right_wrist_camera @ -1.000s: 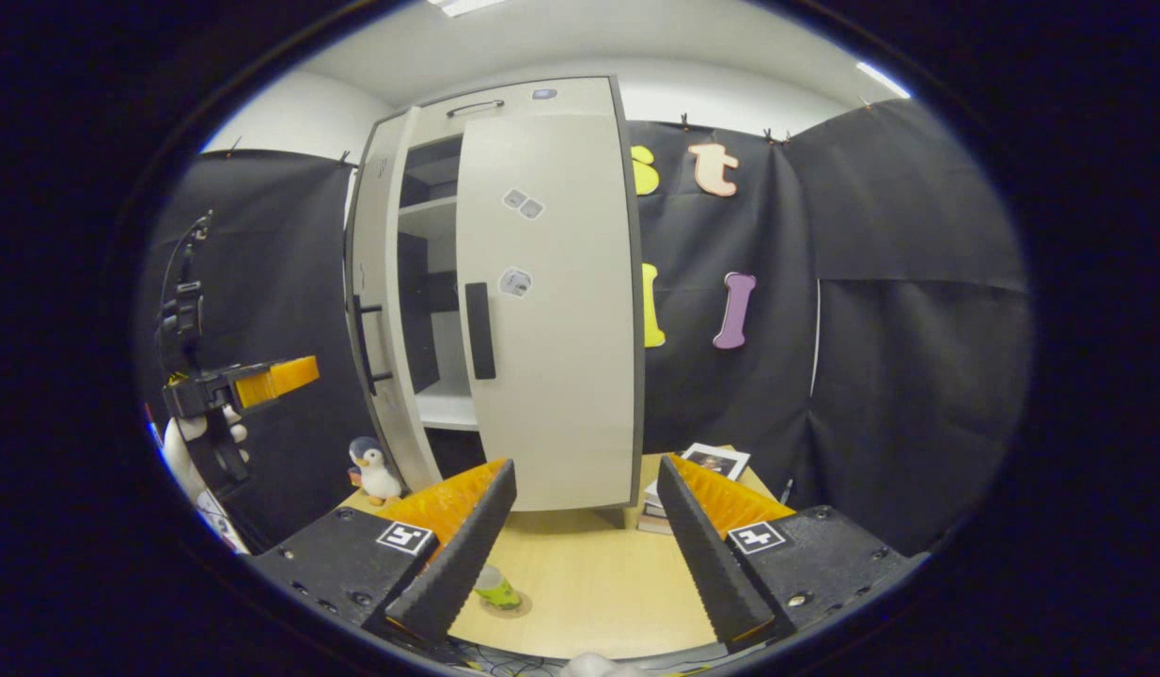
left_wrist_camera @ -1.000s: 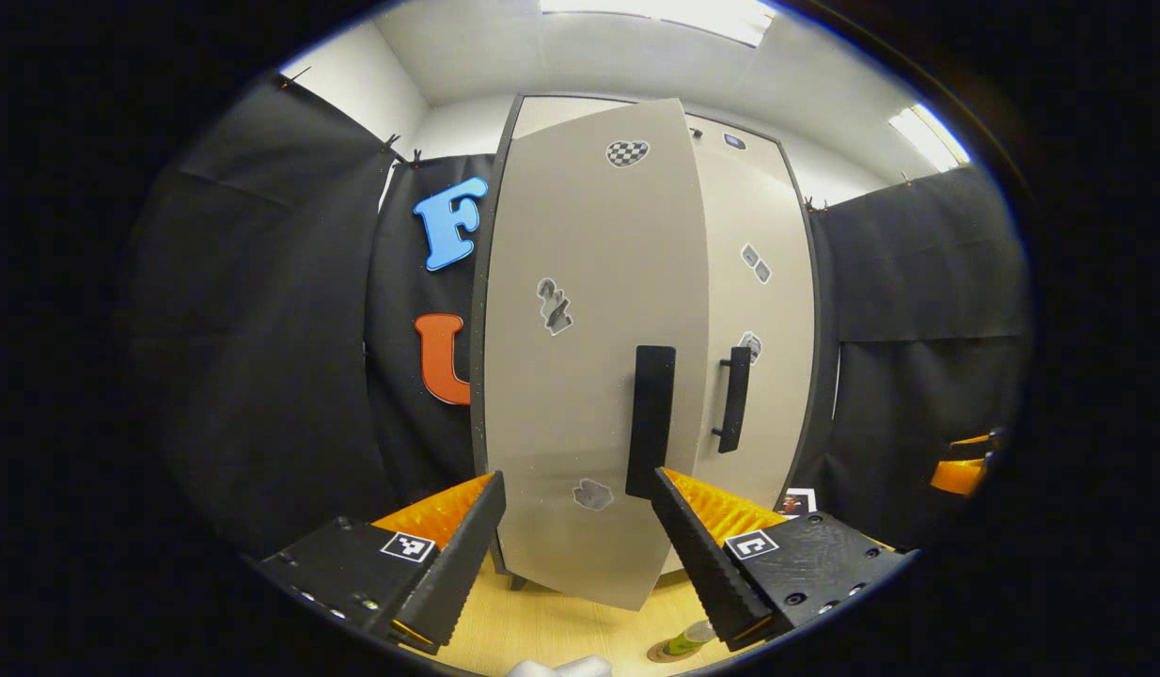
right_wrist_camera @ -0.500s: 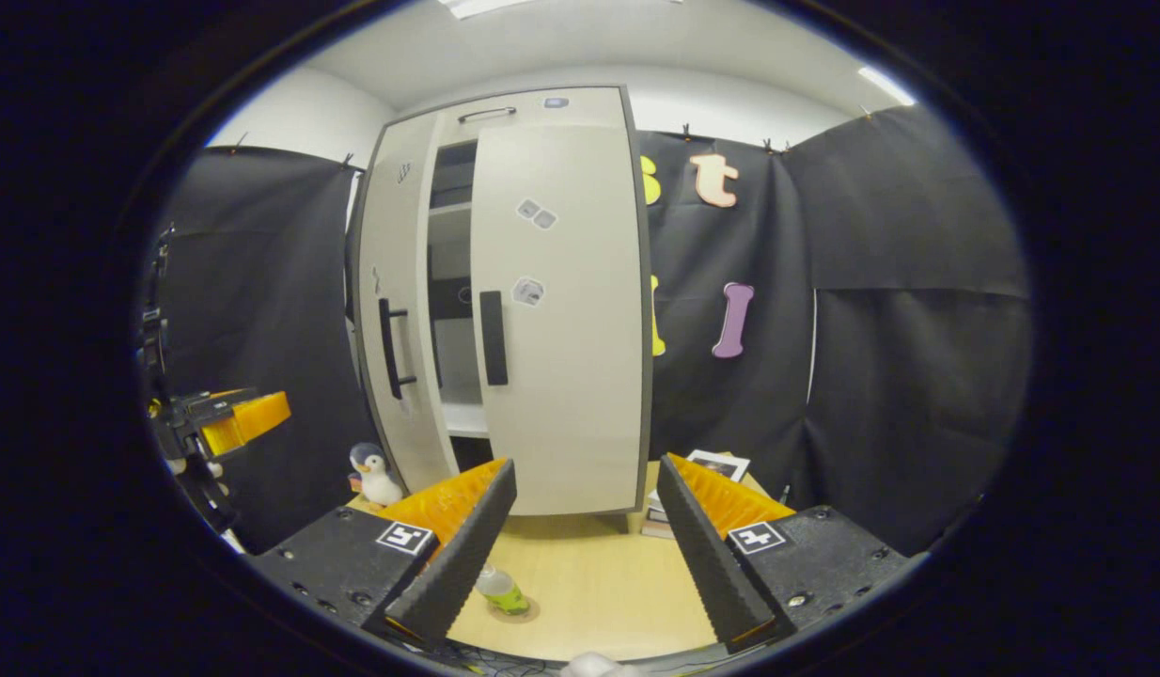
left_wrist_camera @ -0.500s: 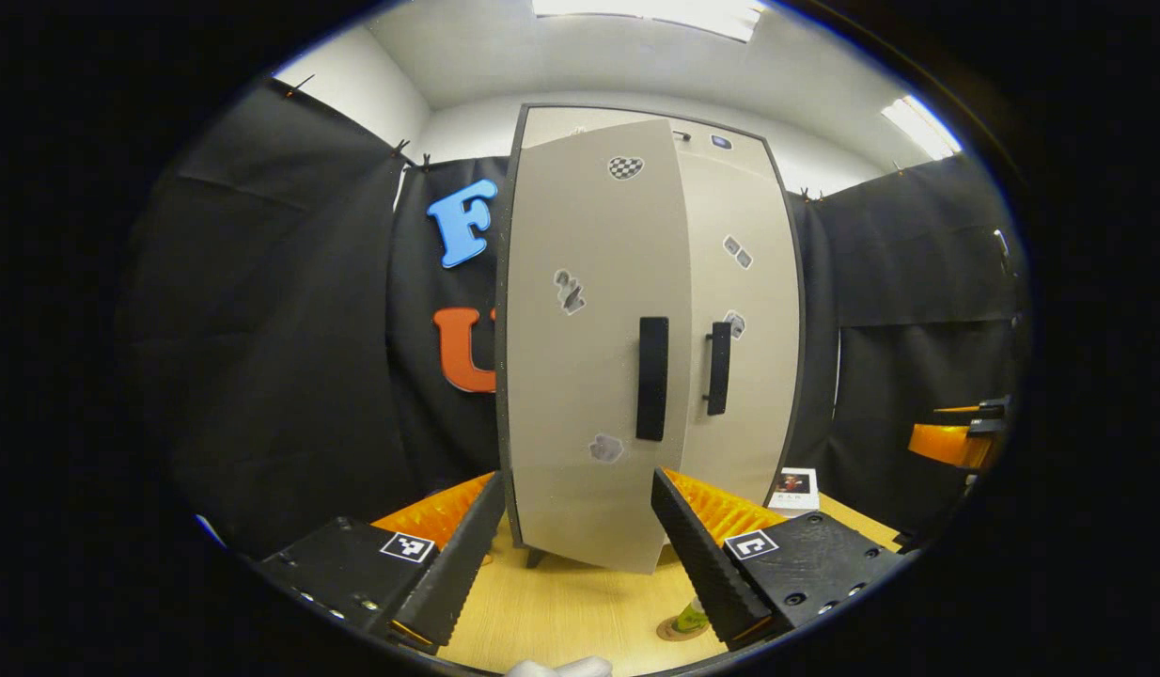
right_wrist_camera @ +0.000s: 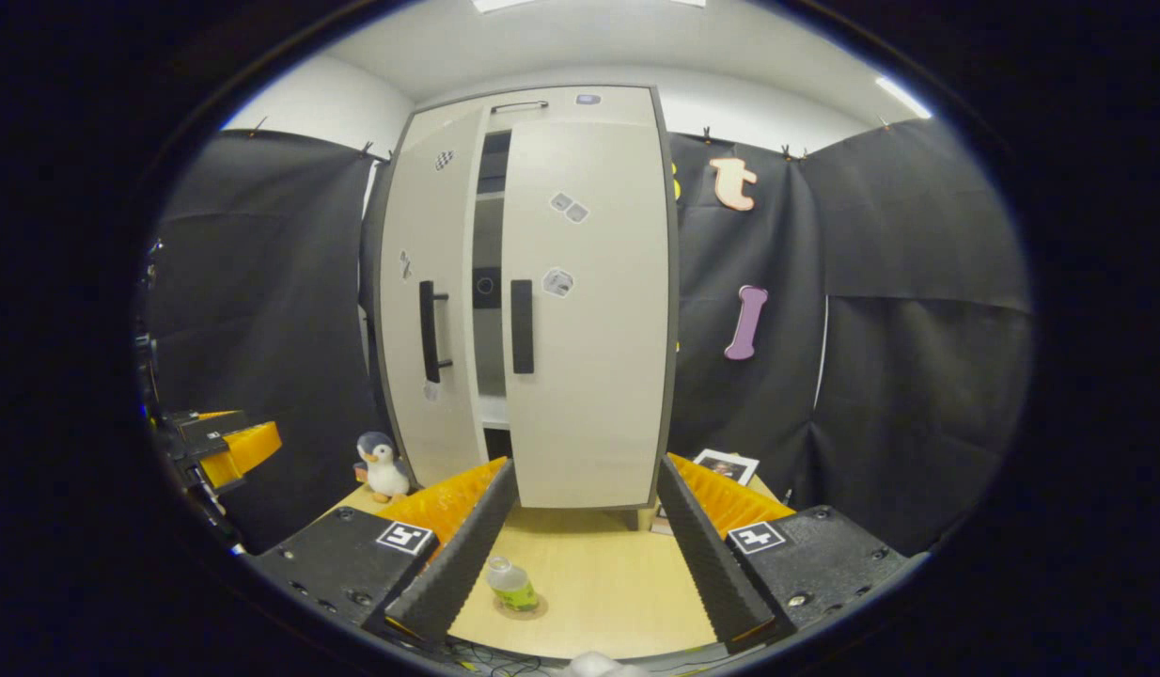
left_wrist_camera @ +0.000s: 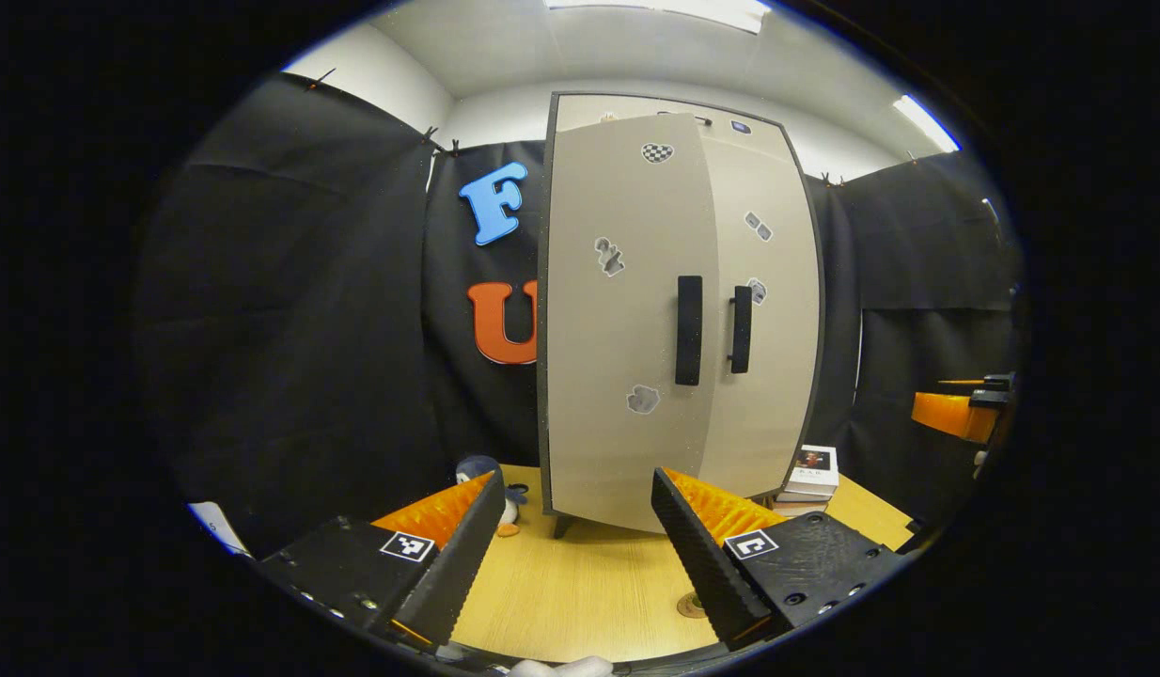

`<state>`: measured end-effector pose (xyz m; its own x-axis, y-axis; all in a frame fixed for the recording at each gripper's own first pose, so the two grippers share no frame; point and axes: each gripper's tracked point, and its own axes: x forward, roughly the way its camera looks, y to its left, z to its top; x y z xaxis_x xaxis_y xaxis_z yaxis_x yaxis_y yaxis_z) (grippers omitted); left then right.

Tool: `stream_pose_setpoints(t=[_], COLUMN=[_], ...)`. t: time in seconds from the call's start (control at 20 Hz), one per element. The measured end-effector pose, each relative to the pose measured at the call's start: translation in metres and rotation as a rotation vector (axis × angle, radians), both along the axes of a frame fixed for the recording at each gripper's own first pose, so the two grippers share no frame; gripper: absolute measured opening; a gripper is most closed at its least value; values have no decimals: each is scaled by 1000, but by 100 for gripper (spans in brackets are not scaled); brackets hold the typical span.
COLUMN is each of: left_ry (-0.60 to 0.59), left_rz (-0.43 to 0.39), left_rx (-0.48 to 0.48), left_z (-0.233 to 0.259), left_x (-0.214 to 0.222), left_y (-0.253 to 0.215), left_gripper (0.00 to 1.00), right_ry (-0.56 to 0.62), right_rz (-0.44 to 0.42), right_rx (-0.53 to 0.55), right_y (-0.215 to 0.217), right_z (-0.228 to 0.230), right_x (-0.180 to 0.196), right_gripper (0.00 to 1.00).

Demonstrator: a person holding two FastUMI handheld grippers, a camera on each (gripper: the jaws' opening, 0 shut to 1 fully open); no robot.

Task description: Grasp the bottle in the cabinet with the left hand and place it on the coaster, then close the right door with the right hand and the left door with the left hand.

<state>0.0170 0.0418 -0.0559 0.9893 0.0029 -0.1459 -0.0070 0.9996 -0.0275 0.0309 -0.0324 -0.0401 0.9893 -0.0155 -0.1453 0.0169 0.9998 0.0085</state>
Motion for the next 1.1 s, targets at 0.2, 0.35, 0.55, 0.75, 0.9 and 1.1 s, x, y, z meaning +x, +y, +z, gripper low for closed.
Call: stream_pose_setpoints(t=[0.2, 0.35, 0.55, 0.75, 0.9, 1.1], left_ry=[-11, -19, -23, -33, -35, -25], left_rz=[5, -5, -19, -21, -28, -38], left_rx=[11, 8, 9, 27, 36, 37], left_z=[4, 7, 11, 16, 18, 15], left_x=[0, 1, -1, -2, -4, -6], left_y=[4, 3, 0, 0, -2, -5], left_gripper=[96, 96, 95, 96, 96, 96], right_ry=[3, 8, 4, -11, -16, -17], right_rz=[12, 13, 15, 4, 2, 4], right_rx=[-15, -18, -19, -20, -39, -41], right_y=[10, 14, 18, 17, 18, 21], right_z=[-1, 0, 2, 5, 6, 6], right_x=[-1, -2, -4, -7, -7, -8], right_gripper=[100, 99, 99, 99, 99, 99])
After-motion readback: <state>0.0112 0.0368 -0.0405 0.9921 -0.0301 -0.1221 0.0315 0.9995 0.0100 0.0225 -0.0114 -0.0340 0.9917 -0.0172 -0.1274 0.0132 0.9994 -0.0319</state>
